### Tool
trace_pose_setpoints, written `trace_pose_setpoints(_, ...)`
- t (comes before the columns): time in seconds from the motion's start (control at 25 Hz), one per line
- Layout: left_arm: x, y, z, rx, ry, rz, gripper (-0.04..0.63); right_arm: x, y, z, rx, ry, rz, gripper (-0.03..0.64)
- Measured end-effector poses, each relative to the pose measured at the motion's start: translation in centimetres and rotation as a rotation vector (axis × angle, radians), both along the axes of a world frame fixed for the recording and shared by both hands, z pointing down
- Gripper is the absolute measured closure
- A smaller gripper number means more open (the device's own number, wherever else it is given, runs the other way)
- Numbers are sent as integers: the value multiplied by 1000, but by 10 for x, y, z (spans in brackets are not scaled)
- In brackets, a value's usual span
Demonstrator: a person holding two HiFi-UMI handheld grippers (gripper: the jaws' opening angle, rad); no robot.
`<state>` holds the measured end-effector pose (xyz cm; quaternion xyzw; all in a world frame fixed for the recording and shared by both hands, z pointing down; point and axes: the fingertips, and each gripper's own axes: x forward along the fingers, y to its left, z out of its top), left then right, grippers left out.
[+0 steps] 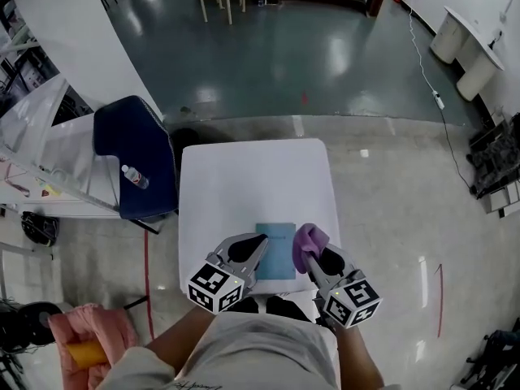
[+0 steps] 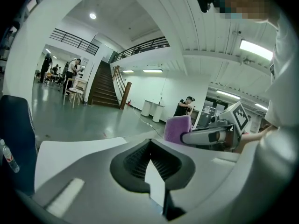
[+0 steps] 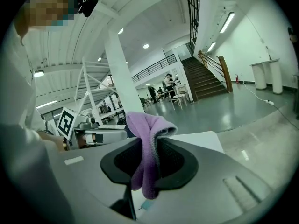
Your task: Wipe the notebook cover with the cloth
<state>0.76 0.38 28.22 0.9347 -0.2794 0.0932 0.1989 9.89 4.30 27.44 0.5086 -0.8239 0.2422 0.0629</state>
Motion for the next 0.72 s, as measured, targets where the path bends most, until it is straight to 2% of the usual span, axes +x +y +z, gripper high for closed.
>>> trace_pose_setpoints(0.44,2,0,21,-13,-13,-11,595,26,-13,34,-47,89,-38,510)
trace_pose_setpoints(0.72,-11,-1,44,-50,-34,-45,595,28,-14,63,-87,192,-79,509)
